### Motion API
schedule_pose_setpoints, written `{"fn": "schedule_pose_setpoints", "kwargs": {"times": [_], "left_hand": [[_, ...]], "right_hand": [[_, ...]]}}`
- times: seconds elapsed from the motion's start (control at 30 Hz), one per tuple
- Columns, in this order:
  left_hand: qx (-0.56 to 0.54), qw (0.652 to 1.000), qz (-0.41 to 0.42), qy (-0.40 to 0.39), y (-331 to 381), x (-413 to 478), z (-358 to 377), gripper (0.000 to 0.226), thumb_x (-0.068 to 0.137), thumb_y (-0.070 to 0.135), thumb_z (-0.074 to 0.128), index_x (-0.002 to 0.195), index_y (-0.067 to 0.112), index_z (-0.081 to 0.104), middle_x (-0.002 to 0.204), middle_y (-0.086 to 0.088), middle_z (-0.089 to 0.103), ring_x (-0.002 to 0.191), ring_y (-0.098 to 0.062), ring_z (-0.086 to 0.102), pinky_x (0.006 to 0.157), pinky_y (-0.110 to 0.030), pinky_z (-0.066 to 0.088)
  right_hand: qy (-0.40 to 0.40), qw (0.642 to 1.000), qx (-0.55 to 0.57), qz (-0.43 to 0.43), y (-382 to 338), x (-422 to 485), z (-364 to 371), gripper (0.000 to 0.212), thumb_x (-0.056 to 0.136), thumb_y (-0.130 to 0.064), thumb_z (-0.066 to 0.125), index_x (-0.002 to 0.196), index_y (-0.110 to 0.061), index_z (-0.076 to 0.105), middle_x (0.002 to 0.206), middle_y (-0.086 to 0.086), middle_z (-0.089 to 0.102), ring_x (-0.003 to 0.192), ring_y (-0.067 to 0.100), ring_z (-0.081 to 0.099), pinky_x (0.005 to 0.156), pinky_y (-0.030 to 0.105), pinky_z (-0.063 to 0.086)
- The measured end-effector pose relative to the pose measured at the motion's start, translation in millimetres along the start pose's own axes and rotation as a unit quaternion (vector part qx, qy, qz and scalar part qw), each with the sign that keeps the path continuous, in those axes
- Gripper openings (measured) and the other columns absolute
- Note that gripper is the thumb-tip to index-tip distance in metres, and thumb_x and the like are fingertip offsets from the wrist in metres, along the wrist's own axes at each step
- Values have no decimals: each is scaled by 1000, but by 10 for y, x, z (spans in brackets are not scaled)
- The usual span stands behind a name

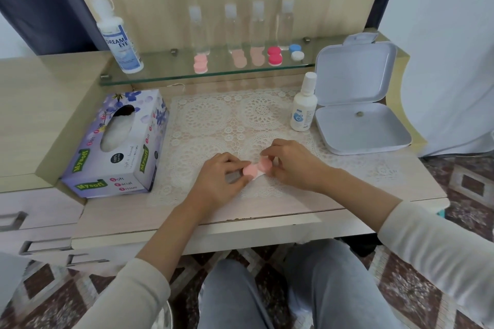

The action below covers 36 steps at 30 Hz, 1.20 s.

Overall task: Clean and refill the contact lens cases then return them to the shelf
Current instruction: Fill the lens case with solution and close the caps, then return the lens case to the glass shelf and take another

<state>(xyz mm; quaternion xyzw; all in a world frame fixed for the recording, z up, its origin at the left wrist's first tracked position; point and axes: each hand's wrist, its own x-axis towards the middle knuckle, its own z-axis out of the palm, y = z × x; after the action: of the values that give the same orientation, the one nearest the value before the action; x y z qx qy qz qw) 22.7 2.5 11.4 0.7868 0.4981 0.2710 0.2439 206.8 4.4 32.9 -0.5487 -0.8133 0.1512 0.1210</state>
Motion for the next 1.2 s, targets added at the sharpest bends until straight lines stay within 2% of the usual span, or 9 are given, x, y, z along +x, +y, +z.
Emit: {"fn": "schedule_pose_setpoints", "kwargs": {"times": [0.1, 0.23, 0.33, 0.43, 0.5, 0.6, 0.8, 0.97, 1.2], "left_hand": [[20, 1000, 0, -4, 65, 15, -61, 23, 74, 18, 75, 95, 10, 72, 84, -3, 68, 75, -12, 59, 79, -29, 49], [64, 997, -46, -25, 111, 67, -82, 17, 72, 23, 74, 84, 14, 69, 73, 6, 64, 64, 0, 55, 63, -6, 40], [61, 993, -95, -18, 131, 105, -74, 13, 69, 22, 73, 76, 18, 63, 67, 8, 62, 63, -2, 56, 58, -6, 40], [37, 992, -119, 5, 141, 135, -74, 11, 68, 18, 73, 71, 17, 63, 65, 4, 64, 63, -7, 59, 61, -15, 46], [11, 991, -125, 36, 135, 180, -106, 10, 68, 17, 74, 70, 16, 64, 64, 2, 64, 60, -7, 59, 62, -18, 48], [2, 990, -121, 75, 146, 308, -222, 9, 68, 18, 75, 72, 16, 66, 63, 5, 63, 57, -5, 55, 58, -11, 45], [45, 984, -107, 132, 280, 780, -613, 11, 74, 23, 71, 81, 15, 66, 67, 6, 60, 58, -1, 50, 54, -13, 39], [120, 970, -89, 193, 366, 1285, -857, 22, 75, 28, 66, 75, 6, 70, 69, -9, 67, 66, -23, 60, 65, -32, 48], [197, 957, -138, 160, 329, 1742, -922, 34, 75, 33, 63, 81, -1, 68, 71, -10, 57, 63, -23, 47, 59, -29, 38]], "right_hand": [[33, 998, 44, 23, 67, -43, 3, 40, 80, -1, 57, 120, -5, 58, 107, 11, 57, 78, 13, 45, 74, 20, 38], [94, 995, 23, 35, 206, -176, -8, 38, 83, -2, 55, 121, -2, 57, 115, 13, 57, 98, 25, 54, 84, 20, 35], [83, 996, -14, -2, 369, -289, 45, 42, 87, -14, 56, 127, -3, 51, 132, 13, 50, 121, 29, 45, 101, 29, 32], [45, 998, -32, 4, 511, -351, 108, 54, 92, -42, 44, 139, -14, 39, 147, 1, 33, 137, 17, 26, 109, 24, 15], [47, 998, -32, 7, 553, -349, 141, 66, 87, -56, 28, 139, -17, 38, 148, -2, 32, 138, 13, 24, 109, 22, 13], [58, 998, -21, 5, 557, -339, 167, 74, 81, -59, 20, 138, -17, 41, 147, -3, 34, 137, 13, 25, 108, 21, 13], [76, 997, -12, -3, 569, -328, 197, 70, 82, -57, 24, 136, -17, 43, 145, -2, 38, 136, 15, 29, 108, 23, 17], [76, 997, -9, -4, 573, -323, 214, 69, 83, -55, 24, 136, -15, 43, 145, 0, 39, 136, 18, 30, 108, 23, 15], [92, 996, 0, -7, 597, -320, 246, 58, 87, -48, 35, 129, -13, 52, 137, 3, 49, 129, 22, 42, 106, 33, 26]]}}
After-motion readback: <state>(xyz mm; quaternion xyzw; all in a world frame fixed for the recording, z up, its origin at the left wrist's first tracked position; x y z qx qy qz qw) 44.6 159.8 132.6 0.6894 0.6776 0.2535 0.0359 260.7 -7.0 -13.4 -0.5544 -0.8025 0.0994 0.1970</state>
